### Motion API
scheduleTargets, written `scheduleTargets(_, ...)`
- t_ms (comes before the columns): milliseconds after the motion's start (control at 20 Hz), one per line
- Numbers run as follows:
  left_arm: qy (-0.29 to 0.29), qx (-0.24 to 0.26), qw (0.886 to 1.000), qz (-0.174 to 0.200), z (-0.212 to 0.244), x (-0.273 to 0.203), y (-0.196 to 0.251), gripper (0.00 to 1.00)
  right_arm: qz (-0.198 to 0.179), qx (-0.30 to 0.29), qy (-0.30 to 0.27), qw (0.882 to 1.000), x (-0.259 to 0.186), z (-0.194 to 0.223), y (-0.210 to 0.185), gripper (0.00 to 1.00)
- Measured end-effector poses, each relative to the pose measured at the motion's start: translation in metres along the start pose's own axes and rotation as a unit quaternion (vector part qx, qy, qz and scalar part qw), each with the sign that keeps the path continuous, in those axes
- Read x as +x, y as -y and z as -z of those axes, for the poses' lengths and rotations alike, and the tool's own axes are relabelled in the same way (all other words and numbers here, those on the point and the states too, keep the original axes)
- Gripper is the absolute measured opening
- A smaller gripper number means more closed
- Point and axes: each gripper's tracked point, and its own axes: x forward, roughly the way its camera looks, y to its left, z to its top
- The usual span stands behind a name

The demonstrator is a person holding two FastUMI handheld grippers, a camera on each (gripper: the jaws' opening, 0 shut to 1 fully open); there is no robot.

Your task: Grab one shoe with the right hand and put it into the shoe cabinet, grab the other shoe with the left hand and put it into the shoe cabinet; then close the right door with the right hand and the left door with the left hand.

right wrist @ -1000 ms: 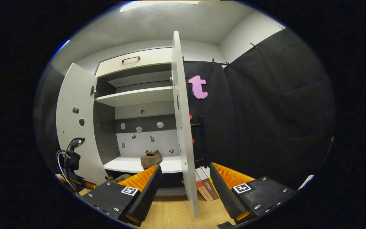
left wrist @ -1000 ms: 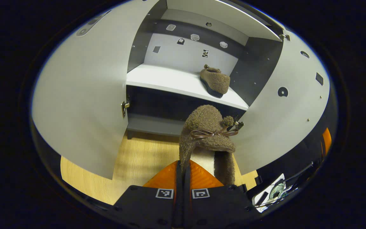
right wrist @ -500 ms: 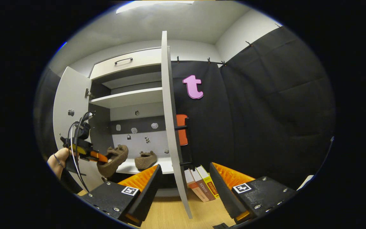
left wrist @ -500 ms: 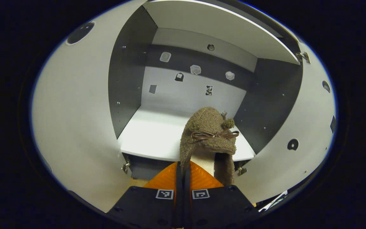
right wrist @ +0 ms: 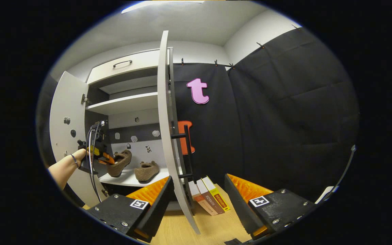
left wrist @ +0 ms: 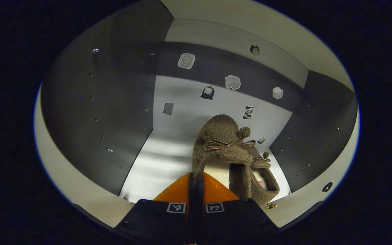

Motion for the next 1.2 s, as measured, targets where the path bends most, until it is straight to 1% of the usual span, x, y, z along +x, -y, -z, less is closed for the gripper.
scheduleTargets(150, -0.03, -0.002, 1.0, 0.005, 0.013, 0.028, 0.0, 0.07, 0.019, -0.002, -0.008, 1.0, 0.003, 0.003, 0.01, 0.92)
scheduleTargets(300, -0.052, -0.012, 0.999, 0.007, 0.025, 0.04, 0.001, 0.07, 0.026, -0.004, -0.009, 1.0, 0.005, 0.004, 0.01, 0.92)
scheduleTargets(400, -0.047, 0.01, 0.999, -0.006, 0.023, 0.041, -0.002, 0.08, 0.027, -0.007, -0.011, 1.0, 0.004, 0.005, 0.011, 0.92)
scheduleTargets(450, -0.037, 0.024, 0.999, -0.007, 0.018, 0.039, -0.001, 0.17, 0.03, -0.01, -0.011, 0.999, 0.004, 0.005, 0.014, 0.92)
scheduleTargets(550, -0.018, 0.044, 0.999, -0.01, 0.007, 0.03, 0.002, 0.29, 0.037, -0.014, -0.009, 0.999, 0.005, 0.004, 0.02, 0.92)
scheduleTargets(650, 0.006, 0.046, 0.999, 0.002, -0.004, 0.014, 0.011, 0.29, 0.039, -0.013, -0.011, 0.999, 0.006, 0.005, 0.024, 0.92)
scheduleTargets(700, 0.021, 0.043, 0.999, 0.009, -0.009, 0.002, 0.017, 0.37, 0.038, -0.013, -0.011, 0.999, 0.006, 0.006, 0.025, 0.92)
scheduleTargets(750, 0.037, 0.042, 0.998, 0.016, -0.015, -0.011, 0.023, 0.54, 0.036, -0.015, -0.013, 0.999, 0.007, 0.006, 0.027, 0.92)
scheduleTargets(800, 0.055, 0.042, 0.997, 0.018, -0.022, -0.024, 0.025, 0.55, 0.032, -0.017, -0.014, 0.999, 0.008, 0.007, 0.027, 0.92)
scheduleTargets(850, 0.075, 0.046, 0.996, 0.02, -0.029, -0.039, 0.029, 0.79, 0.027, -0.017, -0.015, 0.999, 0.01, 0.008, 0.026, 0.92)
scheduleTargets(950, 0.113, 0.055, 0.992, 0.015, -0.037, -0.072, 0.031, 0.98, 0.013, -0.02, -0.023, 0.999, 0.011, 0.013, 0.025, 0.92)
scheduleTargets(1000, 0.13, 0.059, 0.99, 0.013, -0.038, -0.088, 0.033, 0.93, 0.007, -0.022, -0.024, 0.999, 0.011, 0.016, 0.025, 0.92)
scheduleTargets(1050, 0.146, 0.063, 0.987, 0.011, -0.04, -0.106, 0.036, 0.96, 0.005, -0.024, -0.025, 0.999, 0.013, 0.019, 0.027, 0.92)
scheduleTargets(1200, 0.2, 0.08, 0.977, 0.005, -0.038, -0.162, 0.039, 0.97, -0.012, -0.029, -0.028, 0.999, 0.017, 0.024, 0.026, 0.92)
